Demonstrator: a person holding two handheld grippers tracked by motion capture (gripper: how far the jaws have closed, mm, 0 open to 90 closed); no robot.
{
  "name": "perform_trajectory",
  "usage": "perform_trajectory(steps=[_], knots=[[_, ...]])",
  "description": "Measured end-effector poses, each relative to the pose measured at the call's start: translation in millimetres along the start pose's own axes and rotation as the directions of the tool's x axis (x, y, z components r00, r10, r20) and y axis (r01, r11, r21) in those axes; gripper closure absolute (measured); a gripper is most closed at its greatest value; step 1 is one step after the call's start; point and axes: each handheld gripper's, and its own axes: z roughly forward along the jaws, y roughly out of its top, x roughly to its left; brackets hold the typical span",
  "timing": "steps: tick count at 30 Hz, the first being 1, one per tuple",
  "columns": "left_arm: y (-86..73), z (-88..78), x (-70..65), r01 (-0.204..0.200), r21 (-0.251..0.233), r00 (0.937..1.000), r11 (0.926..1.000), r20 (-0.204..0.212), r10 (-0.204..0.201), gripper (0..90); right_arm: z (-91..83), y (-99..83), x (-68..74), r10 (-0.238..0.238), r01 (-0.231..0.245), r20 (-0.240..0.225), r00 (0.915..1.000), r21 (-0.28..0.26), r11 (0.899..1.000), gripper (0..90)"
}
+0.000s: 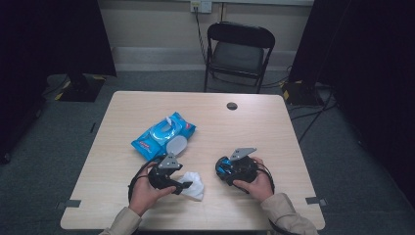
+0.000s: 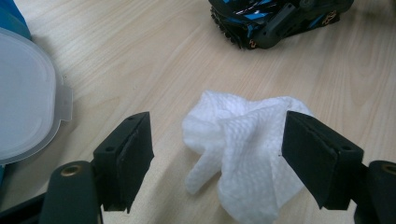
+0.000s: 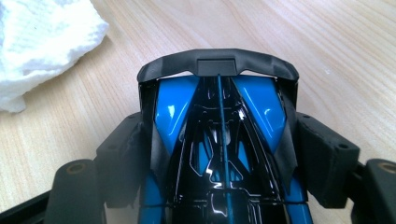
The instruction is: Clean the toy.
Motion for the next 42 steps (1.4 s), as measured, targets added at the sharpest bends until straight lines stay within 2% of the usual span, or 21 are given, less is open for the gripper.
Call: perform_trajectory(steps=[7, 10, 11, 12, 13, 15, 18, 19, 20, 21, 22, 24, 25, 28, 31, 32, 34, 37, 38, 40, 42], knots=[[2.9, 5.6, -1.2, -0.029, -0.002, 0.9995, 0.9996, 0.015, 0.029, 24.2, -12.2, 3.1, -3.7, 0.043, -0.045, -0.026, 0.9987, -0.078, 0.996, 25.6], [5.1, 9.1, -4.6, -0.057, 0.007, 0.9971, 0.9984, 0.051, 0.056, 26.4, -15.1, 3.0, -5.7, 0.057, -0.06, -0.038, 0.9977, -0.101, 0.993, 25.6], [5.4, 11.2, -6.4, -0.076, 0.019, 0.9955, 0.9969, 0.059, 0.075, 26.7, -19.6, 3.3, -7.0, 0.069, -0.074, -0.043, 0.9967, -0.131, 0.989, 25.6], [5.2, 12.1, -7.1, -0.083, 0.028, 0.9947, 0.9962, 0.063, 0.081, 26.7, -19.6, 3.3, -7.0, 0.069, -0.074, -0.043, 0.9967, -0.131, 0.989, 25.6], [4.3, 13.8, -7.6, -0.084, 0.042, 0.9939, 0.9956, 0.075, 0.08, 29.3, -23.7, 3.8, -8.2, 0.073, -0.079, -0.044, 0.9964, -0.154, 0.985, 25.5], [2.2, 16.0, -7.4, -0.109, 0.081, 0.9918, 0.9908, 0.077, 0.103, 29.9, -25.3, 4.1, -8.5, 0.073, -0.079, -0.042, 0.9965, -0.16, 0.984, 25.5], [-2.1, 19.8, -8.2, -0.119, 0.13, 0.9899, 0.9844, 0.092, 0.107, 38.2, -30.7, 4.2, -10.7, 0.081, -0.089, -0.051, 0.9954, -0.187, 0.978, 25.5], [-3.9, 21.3, -8.8, -0.121, 0.149, 0.9892, 0.9814, 0.101, 0.106, 50.6, -32.4, 3.8, -11.4, 0.089, -0.097, -0.051, 0.9948, -0.198, 0.975, 25.5], [-4.2, 20.7, -8.6, -0.139, 0.149, 0.9881, 0.9791, 0.087, 0.127, 50.6, -32.4, 3.8, -11.4, 0.089, -0.097, -0.051, 0.9948, -0.198, 0.975, 25.5], [-3.8, 19.7, -8.5, -0.135, 0.156, 0.9889, 0.9785, 0.084, 0.123, 55.4, -33.0, 3.8, -11.8, 0.089, -0.098, -0.054, 0.9946, -0.197, 0.975, 25.5], [-2.5, 18.6, -9.7, -0.134, 0.167, 0.9886, 0.9768, 0.091, 0.12, 65.0, -33.4, 3.7, -11.9, 0.089, -0.098, -0.054, 0.9945, -0.198, 0.975, 25.5], [-1.6, 17.4, -10.5, -0.104, 0.183, 0.9927, 0.9776, 0.08, 0.091, 77.7, -34.2, 3.6, -12.3, 0.095, -0.105, -0.059, 0.9937, -0.205, 0.973, 25.5], [-1.7, 17.0, -9.7, -0.071, 0.174, 0.9951, 0.9822, 0.08, 0.058, 79.9, -34.6, 3.6, -12.4, 0.098, -0.108, -0.061, 0.9934, -0.21, 0.972, 25.5], [2.2, 10.6, -5.8, -0.02, 0.129, 0.9985, 0.9914, 0.053, 0.013, 82.0, -36.9, 4.5, -12.1, 0.096, -0.109, -0.068, 0.993, -0.218, 0.97, 25.5], [13.7, -0.6, 2.7, 0.059, 0.048, 0.9979, 0.9971, 0.024, -0.06, 82.4, -37.4, 5.1, -11.4, 0.094, -0.109, -0.078, 0.9925, -0.215, 0.97, 25.5], [20.2, -4.2, 6.3, 0.075, 0.017, 0.997, 0.997, 0.013, -0.076, 82.4, -37.5, 5.4, -11.1, 0.094, -0.109, -0.082, 0.9922, -0.216, 0.97, 25.5], [30.4, -7.1, 10.8, 0.092, -0.011, 0.9957, 0.9957, 0.007, -0.092, 82.4, -38.7, 6.8, -10.7, 0.097, -0.116, -0.092, 0.991, -0.229, 0.967, 25.5], [48.2, -9.9, 18.4, 0.125, -0.056, 0.9921, 0.9906, -0.005, -0.125, 82.5, -42.1, 9.7, -9.4, 0.096, -0.119, -0.101, 0.9902, -0.249, 0.961, 25.6], [55.4, -9.9, 20.4, 0.14, -0.076, 0.9901, 0.9872, 0.003, -0.14, 82.5, -43.3, 10.5, -9.3, 0.095, -0.121, -0.107, 0.9897, -0.262, 0.957, 25.5], [65.2, -9.4, 22.5, 0.147, -0.093, 0.9888, 0.9847, -0.01, -0.149, 82.5, -45.6, 12.0, -9.1, 0.099, -0.13, -0.122, 0.9876, -0.28, 0.951, 25.5], [76.0, -7.4, 24.3, 0.162, -0.117, 0.9867, 0.9799, 0.0, -0.163, 82.5, -47.0, 12.8, -8.7, 0.097, -0.13, -0.126, 0.9873, -0.29, 0.948, 25.5]])
